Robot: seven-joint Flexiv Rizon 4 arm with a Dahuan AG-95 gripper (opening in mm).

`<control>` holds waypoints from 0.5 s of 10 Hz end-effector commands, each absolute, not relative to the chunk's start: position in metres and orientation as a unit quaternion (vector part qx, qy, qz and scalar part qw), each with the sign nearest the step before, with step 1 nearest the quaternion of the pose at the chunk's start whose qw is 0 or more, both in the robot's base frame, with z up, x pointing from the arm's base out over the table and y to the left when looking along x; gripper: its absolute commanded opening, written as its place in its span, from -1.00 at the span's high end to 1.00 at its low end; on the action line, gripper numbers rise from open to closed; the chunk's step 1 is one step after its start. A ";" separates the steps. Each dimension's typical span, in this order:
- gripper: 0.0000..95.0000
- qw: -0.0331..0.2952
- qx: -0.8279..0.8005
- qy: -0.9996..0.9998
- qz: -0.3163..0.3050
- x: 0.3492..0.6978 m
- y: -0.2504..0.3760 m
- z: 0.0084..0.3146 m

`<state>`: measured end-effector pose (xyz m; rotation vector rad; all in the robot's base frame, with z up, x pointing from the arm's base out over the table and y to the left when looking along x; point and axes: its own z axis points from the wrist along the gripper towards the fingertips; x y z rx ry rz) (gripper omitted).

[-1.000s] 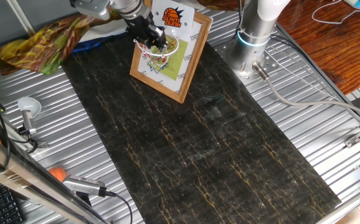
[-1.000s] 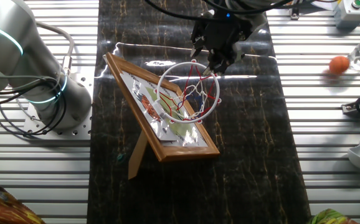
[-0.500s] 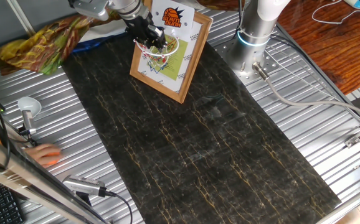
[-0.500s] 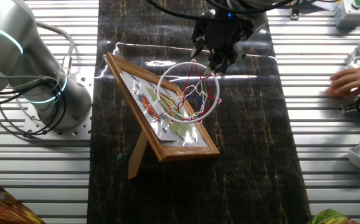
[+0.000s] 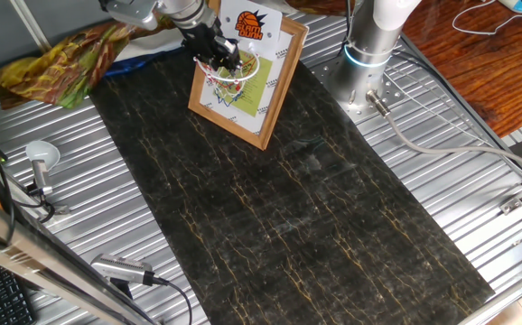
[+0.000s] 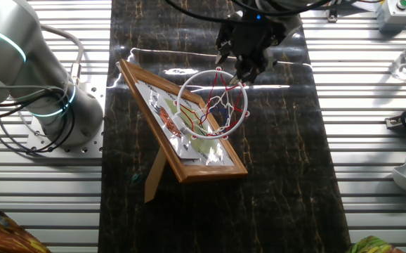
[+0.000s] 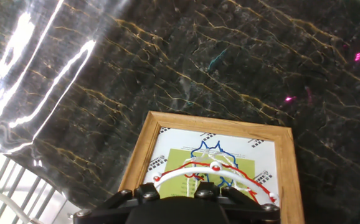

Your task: Grab a basketball, release it and shoot it into the basket

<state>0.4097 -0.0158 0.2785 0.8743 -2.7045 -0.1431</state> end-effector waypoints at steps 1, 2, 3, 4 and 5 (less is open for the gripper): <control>1.00 0.064 0.195 -0.979 -0.015 0.463 0.159 0.328; 1.00 0.050 0.191 -0.980 -0.014 0.463 0.159 0.328; 1.00 0.047 0.191 -0.980 -0.013 0.462 0.159 0.328; 1.00 0.042 0.188 -0.981 -0.013 0.462 0.160 0.328; 1.00 0.029 0.185 -0.982 -0.012 0.462 0.161 0.327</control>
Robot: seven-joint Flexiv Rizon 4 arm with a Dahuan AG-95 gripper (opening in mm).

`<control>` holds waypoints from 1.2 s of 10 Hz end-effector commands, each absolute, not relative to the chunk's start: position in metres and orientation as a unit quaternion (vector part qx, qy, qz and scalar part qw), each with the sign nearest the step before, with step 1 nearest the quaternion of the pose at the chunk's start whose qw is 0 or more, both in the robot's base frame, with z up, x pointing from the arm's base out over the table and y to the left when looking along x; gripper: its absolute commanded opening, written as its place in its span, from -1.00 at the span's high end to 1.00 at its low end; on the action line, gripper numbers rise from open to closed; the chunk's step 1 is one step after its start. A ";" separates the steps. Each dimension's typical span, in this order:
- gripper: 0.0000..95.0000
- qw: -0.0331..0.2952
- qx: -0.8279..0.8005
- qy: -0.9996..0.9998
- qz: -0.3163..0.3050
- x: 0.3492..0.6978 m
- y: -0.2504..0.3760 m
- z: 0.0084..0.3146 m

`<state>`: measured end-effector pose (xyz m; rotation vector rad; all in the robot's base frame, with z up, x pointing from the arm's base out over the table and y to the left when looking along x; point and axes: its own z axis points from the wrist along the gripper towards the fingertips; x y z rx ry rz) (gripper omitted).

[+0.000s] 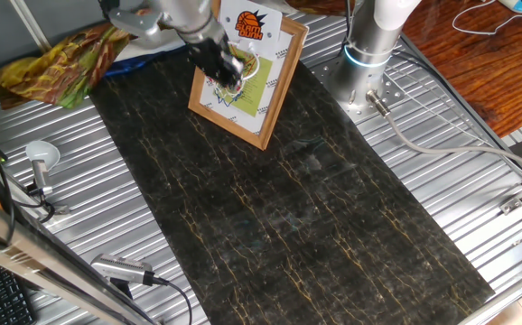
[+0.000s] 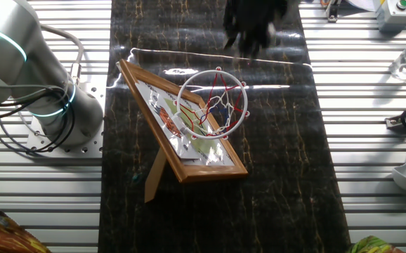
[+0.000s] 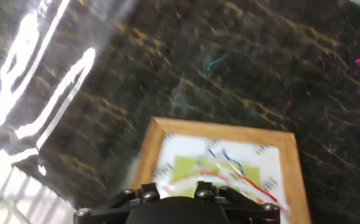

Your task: Grab a basketball, release it and shoot it into the basket

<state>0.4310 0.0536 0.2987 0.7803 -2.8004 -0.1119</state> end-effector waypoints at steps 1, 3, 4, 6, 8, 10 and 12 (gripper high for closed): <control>1.00 0.019 0.181 -0.983 -0.013 0.462 0.163 0.326; 1.00 0.004 0.163 -0.986 -0.019 0.464 0.173 0.318; 1.00 -0.007 0.160 -0.987 -0.026 0.465 0.179 0.313; 1.00 -0.015 0.156 -0.987 -0.023 0.468 0.185 0.304; 1.00 -0.005 0.155 -0.988 -0.018 0.468 0.190 0.301; 1.00 -0.005 0.146 -0.989 -0.018 0.468 0.190 0.301; 1.00 -0.005 0.152 -0.988 -0.016 0.467 0.190 0.301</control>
